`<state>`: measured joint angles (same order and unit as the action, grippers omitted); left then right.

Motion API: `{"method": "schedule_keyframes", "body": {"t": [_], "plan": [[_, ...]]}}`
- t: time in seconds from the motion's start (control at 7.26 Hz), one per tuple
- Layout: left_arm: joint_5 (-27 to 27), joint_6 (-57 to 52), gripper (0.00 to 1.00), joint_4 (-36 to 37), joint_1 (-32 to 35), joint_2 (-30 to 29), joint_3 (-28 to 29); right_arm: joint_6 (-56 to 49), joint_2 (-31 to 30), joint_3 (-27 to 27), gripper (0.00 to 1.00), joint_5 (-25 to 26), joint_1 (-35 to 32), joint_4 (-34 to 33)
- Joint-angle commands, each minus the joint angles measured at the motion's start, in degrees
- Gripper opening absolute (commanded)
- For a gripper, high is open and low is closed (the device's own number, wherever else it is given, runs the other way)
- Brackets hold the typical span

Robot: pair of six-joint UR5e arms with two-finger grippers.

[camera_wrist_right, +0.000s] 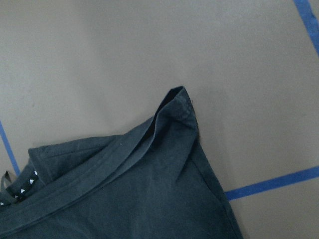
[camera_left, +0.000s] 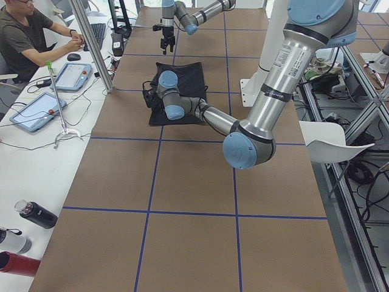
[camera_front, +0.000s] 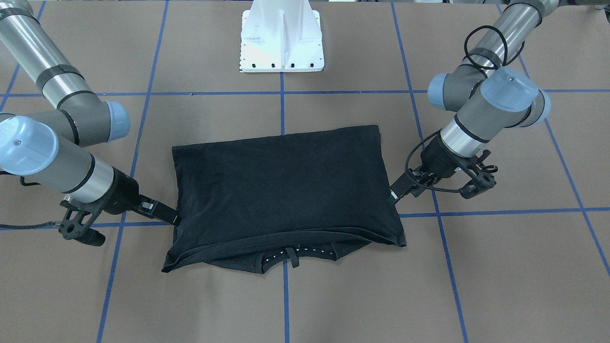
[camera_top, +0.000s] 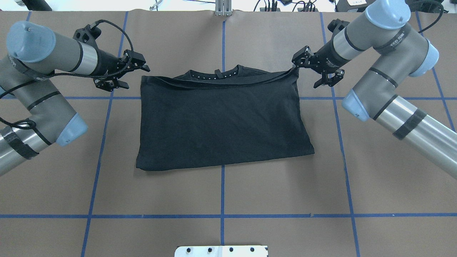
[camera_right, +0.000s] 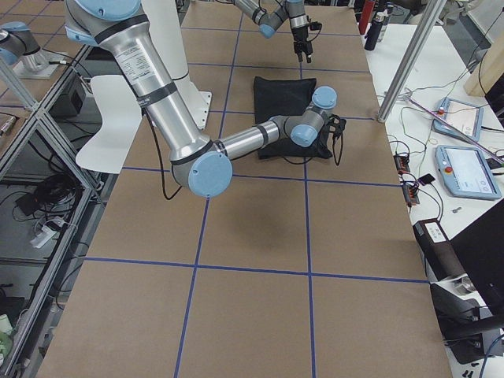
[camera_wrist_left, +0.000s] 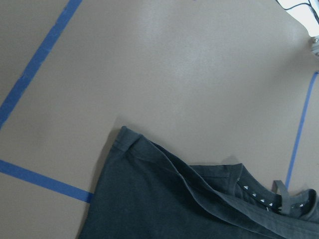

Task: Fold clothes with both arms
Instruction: 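Open both grippers and draw them back from the folded shirt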

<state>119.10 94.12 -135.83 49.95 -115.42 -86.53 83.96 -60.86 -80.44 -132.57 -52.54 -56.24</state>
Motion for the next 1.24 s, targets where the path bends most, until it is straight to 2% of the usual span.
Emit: {"method": "schedule_keyframes", "body": {"t": [0.0, 0.41, 0.69, 1.1], "plan": [[0.08, 0.45, 1.00, 0.30, 0.24, 0.20, -2.05, 0.50, -7.05, -8.21, 0.99, 2.47, 5.67, -0.10], [0.08, 0.45, 1.00, 0.57, 0.32, 0.28, -3.20, 0.50, -13.83, -14.38, 1.00, 3.10, 9.99, -0.01], [0.16, 0.45, 1.00, 0.65, 0.41, 0.81, -4.52, 0.59, -14.47, -14.22, 1.00, 3.28, 13.06, -0.10], [0.16, 0.45, 1.00, 0.65, 0.33, 0.81, -4.52, 0.50, -15.52, -13.78, 0.99, 3.28, 13.43, -0.10]]}}
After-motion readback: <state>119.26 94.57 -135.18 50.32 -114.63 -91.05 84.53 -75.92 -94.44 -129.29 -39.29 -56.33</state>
